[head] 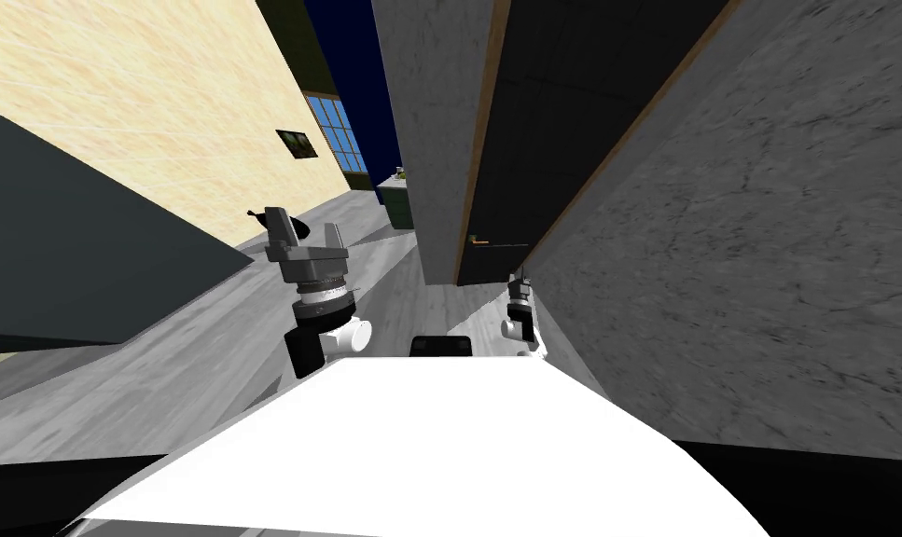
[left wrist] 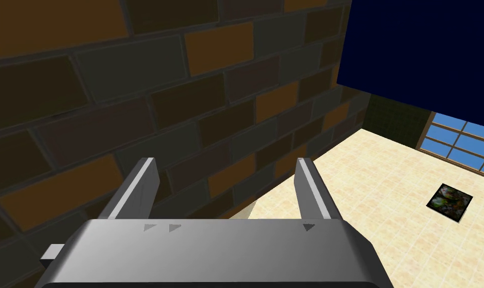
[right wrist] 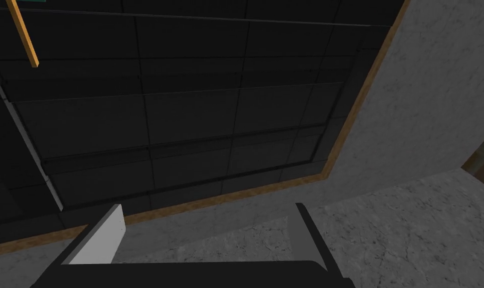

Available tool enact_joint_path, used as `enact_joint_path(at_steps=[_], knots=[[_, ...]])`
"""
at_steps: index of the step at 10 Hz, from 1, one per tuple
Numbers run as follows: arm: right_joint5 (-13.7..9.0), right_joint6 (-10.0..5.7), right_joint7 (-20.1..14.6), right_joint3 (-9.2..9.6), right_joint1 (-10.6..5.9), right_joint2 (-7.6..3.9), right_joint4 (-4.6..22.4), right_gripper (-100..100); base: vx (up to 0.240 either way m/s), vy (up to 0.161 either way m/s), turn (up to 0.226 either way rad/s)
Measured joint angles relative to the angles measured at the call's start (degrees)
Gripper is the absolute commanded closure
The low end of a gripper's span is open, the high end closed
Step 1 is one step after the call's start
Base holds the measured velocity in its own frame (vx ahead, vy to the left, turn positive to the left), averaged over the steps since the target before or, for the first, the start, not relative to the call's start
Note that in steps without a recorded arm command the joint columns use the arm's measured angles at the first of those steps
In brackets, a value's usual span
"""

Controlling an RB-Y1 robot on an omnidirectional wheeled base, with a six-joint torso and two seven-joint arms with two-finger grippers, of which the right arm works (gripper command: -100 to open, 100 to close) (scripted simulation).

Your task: Pull the door open

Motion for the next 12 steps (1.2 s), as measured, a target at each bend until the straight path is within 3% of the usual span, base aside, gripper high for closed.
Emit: enact_joint_path(at_steps=[12], knots=[[-1.5, -4.29, 0.1, -1.39, -5.95, -1.59, 17.3, -100, 0.071, -0.035, 0.124]])
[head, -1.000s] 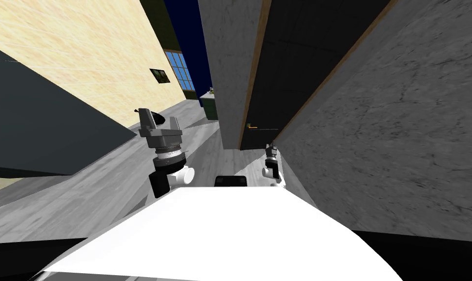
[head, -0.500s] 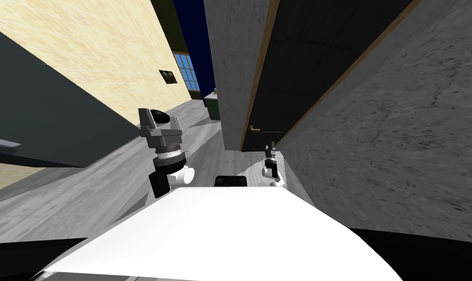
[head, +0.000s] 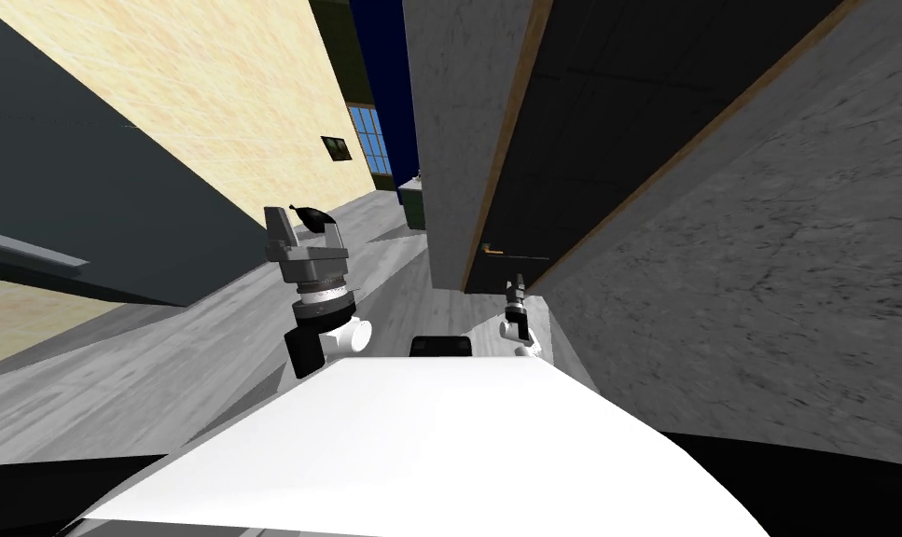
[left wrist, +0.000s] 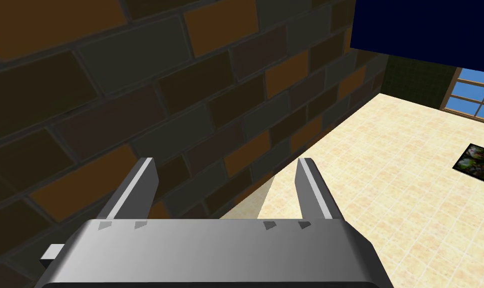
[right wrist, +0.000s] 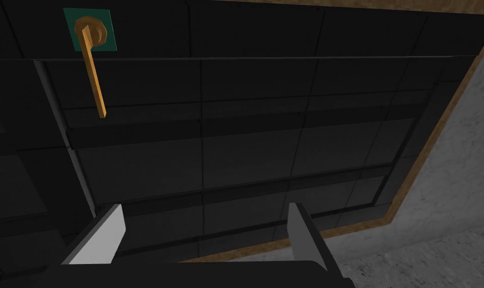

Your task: Pull the door open

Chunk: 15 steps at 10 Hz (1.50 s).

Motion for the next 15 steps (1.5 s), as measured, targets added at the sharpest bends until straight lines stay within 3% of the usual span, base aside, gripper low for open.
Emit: enact_joint_path(at_steps=[5, 9, 15], knots=[[-0.6, -2.11, 0.0, -0.56, -2.76, -0.62, 7.8, -100, 0.065, -0.046, 0.107], [-1.1, -2.85, 0.1, -0.96, -4.13, -1.05, 12.0, -100, 0.061, -0.040, 0.102], [-1.8, -5.36, 0.0, -1.66, -7.50, -1.82, 21.5, -100, 0.075, -0.056, 0.114]])
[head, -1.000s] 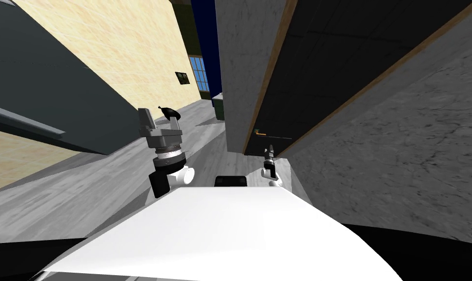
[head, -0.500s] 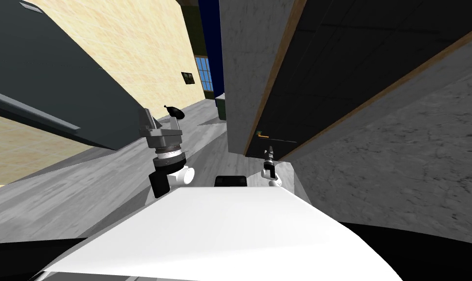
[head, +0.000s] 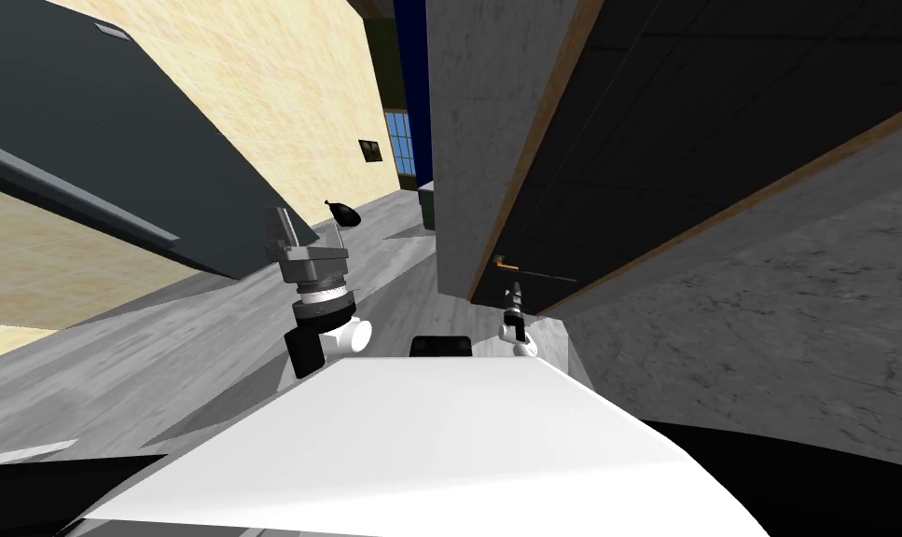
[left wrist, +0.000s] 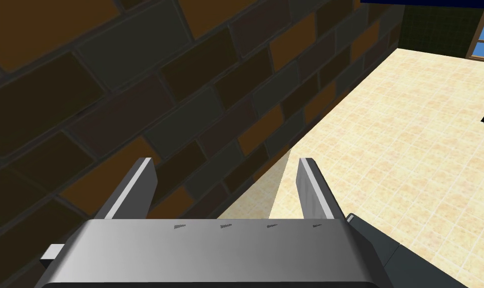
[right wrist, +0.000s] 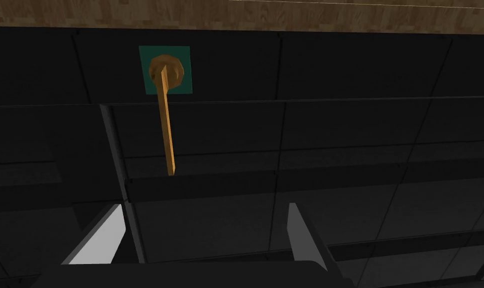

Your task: Pull the door open

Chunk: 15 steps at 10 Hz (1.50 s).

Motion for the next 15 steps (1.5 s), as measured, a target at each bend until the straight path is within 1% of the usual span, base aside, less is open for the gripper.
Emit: enact_joint_path(at_steps=[1, 2, 4, 6, 10, 12, 13, 14, 15], knots=[[-0.1, -0.05, 0.1, -0.10, -0.17, -0.02, 0.7, -100, 0.077, -0.048, 0.132], [-0.2, -0.30, 0.1, -0.21, -0.63, -0.07, 2.0, -100, 0.062, -0.056, 0.095], [-0.5, -1.29, 0.0, -0.43, -1.99, -0.38, 5.4, -100, 0.061, -0.060, 0.127], [-0.7, -1.69, 0.1, -0.66, -2.64, -0.46, 7.6, -100, 0.063, -0.065, 0.089], [-1.1, -3.11, 0.0, -1.01, -4.37, -0.91, 12.7, -100, 0.061, -0.058, 0.099], [-1.3, -3.45, 0.1, -1.20, -5.06, -0.99, 14.6, -100, 0.033, -0.050, 0.042], [-1.3, -3.51, 0.1, -1.21, -5.11, -1.00, 14.8, -100, 0.111, -0.033, 0.080], [-1.4, -3.55, 0.0, -1.36, -4.77, -1.20, 14.7, -100, 0.170, -0.033, 0.071], [-1.5, -3.85, -0.3, -1.51, -4.89, -1.52, 15.3, -100, 0.175, -0.068, 0.060]])
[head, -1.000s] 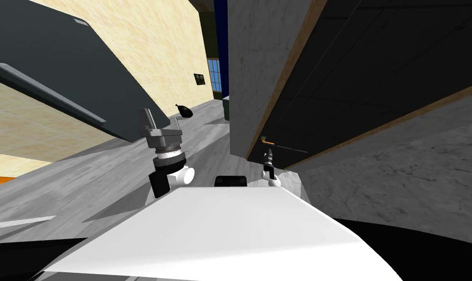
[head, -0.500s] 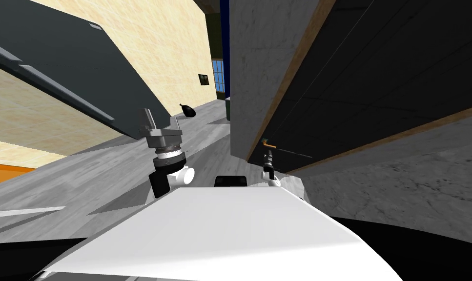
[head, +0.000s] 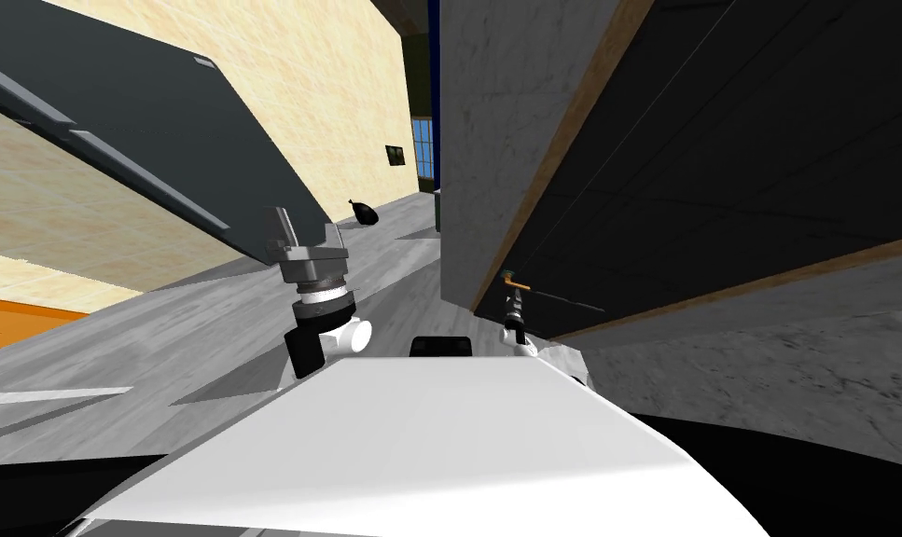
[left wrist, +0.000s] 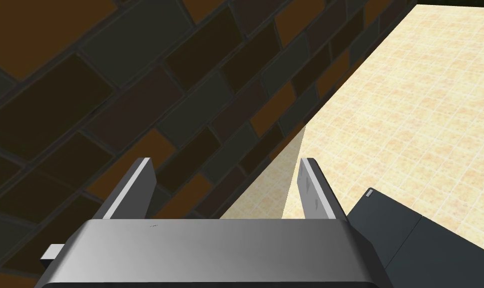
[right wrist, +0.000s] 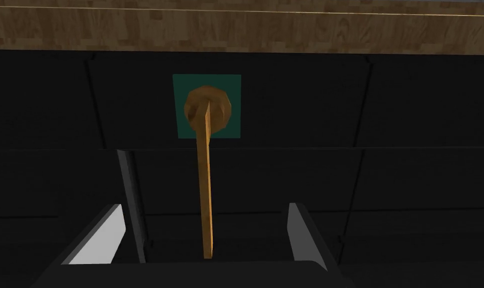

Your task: Pull the door open

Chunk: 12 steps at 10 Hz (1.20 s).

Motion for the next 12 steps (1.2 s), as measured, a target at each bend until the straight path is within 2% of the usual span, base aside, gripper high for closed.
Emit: enact_joint_path(at_steps=[2, 3, 5, 6, 12], knots=[[-0.3, -0.52, -0.8, -0.35, 0.39, -0.89, 0.6, -100, 0.202, -0.077, 0.083], [-0.4, -1.11, -1.1, -0.59, -0.08, -1.31, 2.0, -100, 0.206, -0.058, 0.077], [-0.7, -0.89, -1.6, -0.98, 1.01, -1.84, 1.0, -100, 0.148, -0.030, 0.045], [-0.7, -0.91, -1.6, -1.00, 0.99, -1.88, 1.0, 100, -0.011, 0.001, -0.011], [-0.7, -0.77, -1.6, -0.94, 1.04, -1.79, 1.1, 100, -0.034, -0.004, 0.017]])
